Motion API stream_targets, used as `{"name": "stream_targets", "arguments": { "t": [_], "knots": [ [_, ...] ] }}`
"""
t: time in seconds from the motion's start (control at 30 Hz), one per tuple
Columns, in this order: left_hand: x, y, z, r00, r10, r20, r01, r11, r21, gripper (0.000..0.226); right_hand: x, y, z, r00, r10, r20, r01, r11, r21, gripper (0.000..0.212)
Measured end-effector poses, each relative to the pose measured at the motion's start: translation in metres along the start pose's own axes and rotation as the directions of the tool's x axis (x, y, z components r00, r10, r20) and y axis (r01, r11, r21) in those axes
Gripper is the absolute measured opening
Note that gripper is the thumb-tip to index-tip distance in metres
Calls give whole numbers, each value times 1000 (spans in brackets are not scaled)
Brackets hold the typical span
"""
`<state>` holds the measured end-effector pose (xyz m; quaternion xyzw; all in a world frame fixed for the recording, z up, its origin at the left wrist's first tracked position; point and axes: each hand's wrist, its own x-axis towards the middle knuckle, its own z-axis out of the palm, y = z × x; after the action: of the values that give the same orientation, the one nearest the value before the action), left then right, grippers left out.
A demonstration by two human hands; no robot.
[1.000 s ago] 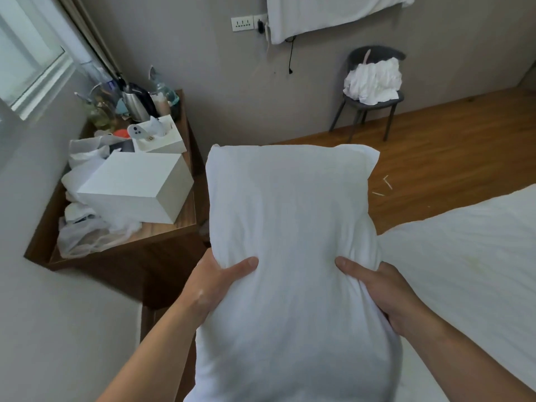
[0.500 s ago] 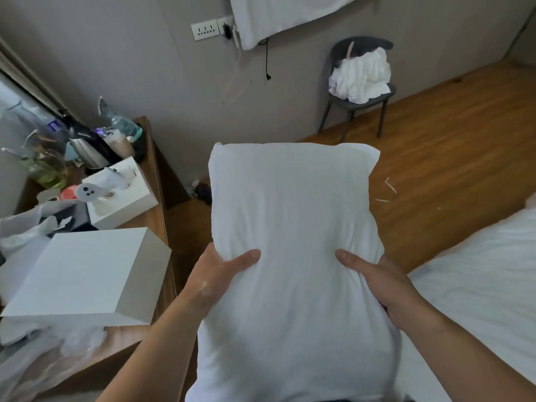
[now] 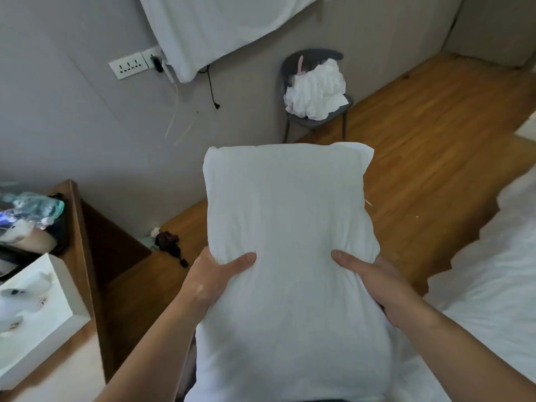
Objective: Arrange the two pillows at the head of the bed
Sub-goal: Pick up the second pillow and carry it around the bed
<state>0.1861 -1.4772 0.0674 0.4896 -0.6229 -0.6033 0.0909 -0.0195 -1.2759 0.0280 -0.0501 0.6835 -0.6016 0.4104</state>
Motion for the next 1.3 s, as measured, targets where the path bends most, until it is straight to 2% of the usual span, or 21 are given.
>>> {"name": "stream_targets", "arguments": {
  "t": [0.07, 0.2, 0.3, 0.43, 0.5, 0.57, 0.67, 0.83, 0.93, 1.03, 1.07, 1.17, 1.2, 1.27, 1.3],
  "knots": [
    [42, 19, 5, 999, 4, 54, -6, 1000, 24, 98, 28, -13, 2, 999, -3, -42, 4, 1000, 25, 37],
    [128, 65, 12, 989, 28, 146, -34, 999, 42, 83, 79, -44, 10, 985, 7, -172, 2, 999, 51, 39],
    [189, 97, 23, 968, 36, 247, -54, 996, 66, 92, 112, -65, 11, 961, 22, -276, -4, 998, 67, 35],
    [256, 137, 56, 935, 27, 353, -63, 994, 91, 106, 153, -86, -7, 912, 47, -408, -7, 995, 99, 51],
    [289, 155, 79, 912, 17, 411, -60, 994, 91, 102, 174, -94, -22, 890, 44, -453, 4, 995, 105, 59],
    [319, 175, 110, 881, 30, 472, -74, 995, 74, 85, 196, -103, -40, 871, 57, -489, 1, 993, 117, 56],
    [360, 204, 168, 842, 99, 531, -141, 989, 38, 63, 229, -116, -74, 842, 63, -536, 27, 987, 158, 38],
    [409, 272, 269, 815, 207, 541, -305, 947, 99, 63, 293, -159, -154, 814, 80, -575, 32, 983, 182, 37],
    [424, 318, 327, 811, 230, 538, -346, 930, 124, 61, 328, -193, -205, 820, 71, -567, 48, 980, 193, 49],
    [450, 350, 379, 797, 240, 554, -357, 927, 111, 69, 360, -216, -253, 814, 42, -579, 102, 971, 214, 73],
    [460, 360, 396, 796, 216, 565, -336, 935, 116, 74, 368, -225, -266, 809, 39, -586, 106, 972, 211, 69],
    [495, 389, 445, 801, 124, 586, -288, 937, 196, 91, 394, -248, -305, 790, 43, -612, 115, 970, 216, 31],
    [507, 399, 462, 799, 115, 590, -292, 932, 214, 94, 403, -256, -316, 777, 45, -628, 119, 969, 217, 26],
    [527, 416, 495, 781, 120, 613, -318, 921, 224, 96, 426, -266, -341, 764, 61, -642, 117, 966, 231, 29],
    [539, 424, 513, 773, 117, 623, -323, 918, 228, 97, 439, -273, -353, 754, 73, -653, 115, 964, 241, 40]
  ]
}}
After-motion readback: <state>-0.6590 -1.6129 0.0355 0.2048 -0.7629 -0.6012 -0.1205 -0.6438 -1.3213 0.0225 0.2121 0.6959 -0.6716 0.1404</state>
